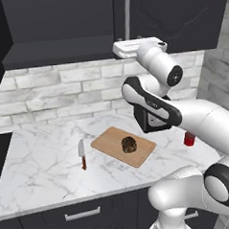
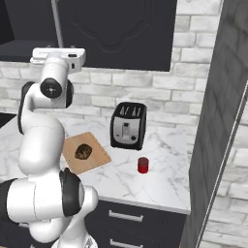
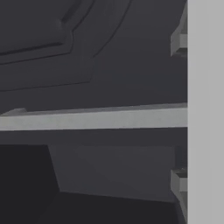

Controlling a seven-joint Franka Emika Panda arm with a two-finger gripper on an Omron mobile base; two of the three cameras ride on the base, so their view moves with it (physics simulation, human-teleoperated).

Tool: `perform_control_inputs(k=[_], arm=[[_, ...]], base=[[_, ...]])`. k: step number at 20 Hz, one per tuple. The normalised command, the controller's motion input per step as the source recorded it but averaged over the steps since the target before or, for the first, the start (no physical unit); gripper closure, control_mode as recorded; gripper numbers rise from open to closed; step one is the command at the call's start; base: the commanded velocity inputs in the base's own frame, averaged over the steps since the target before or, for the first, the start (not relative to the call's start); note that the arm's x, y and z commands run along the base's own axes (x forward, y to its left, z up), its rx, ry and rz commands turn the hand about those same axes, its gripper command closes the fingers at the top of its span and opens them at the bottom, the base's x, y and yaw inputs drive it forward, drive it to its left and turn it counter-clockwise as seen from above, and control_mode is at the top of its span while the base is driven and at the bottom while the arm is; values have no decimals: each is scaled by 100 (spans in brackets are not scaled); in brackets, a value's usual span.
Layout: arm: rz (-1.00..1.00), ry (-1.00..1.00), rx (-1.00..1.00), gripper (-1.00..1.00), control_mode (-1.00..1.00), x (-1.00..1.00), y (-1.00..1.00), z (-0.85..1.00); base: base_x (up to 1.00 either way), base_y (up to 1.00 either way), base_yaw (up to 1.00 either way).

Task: Pick the bread, place it on the cutting board, pick the jam, place it on the counter, and close the cabinet.

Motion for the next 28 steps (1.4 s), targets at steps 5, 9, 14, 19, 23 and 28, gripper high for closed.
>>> perform_control_inputs(k=[5, 9, 14, 19, 23, 28], arm=[[0, 0, 0, -100, -100, -20, 0, 19], [0, 0, 0, -100, -100, -36, 0, 21], [0, 0, 0, -100, -100, -42, 0, 13], [0, 0, 0, -100, -100, -47, 0, 11], [0, 0, 0, -100, -100, -46, 0, 11], [0, 0, -1, -100, -100, -49, 0, 6]], base=[[0, 0, 0], [0, 0, 0], [0, 0, 0], [0, 0, 0], [0, 0, 0], [0, 0, 0]])
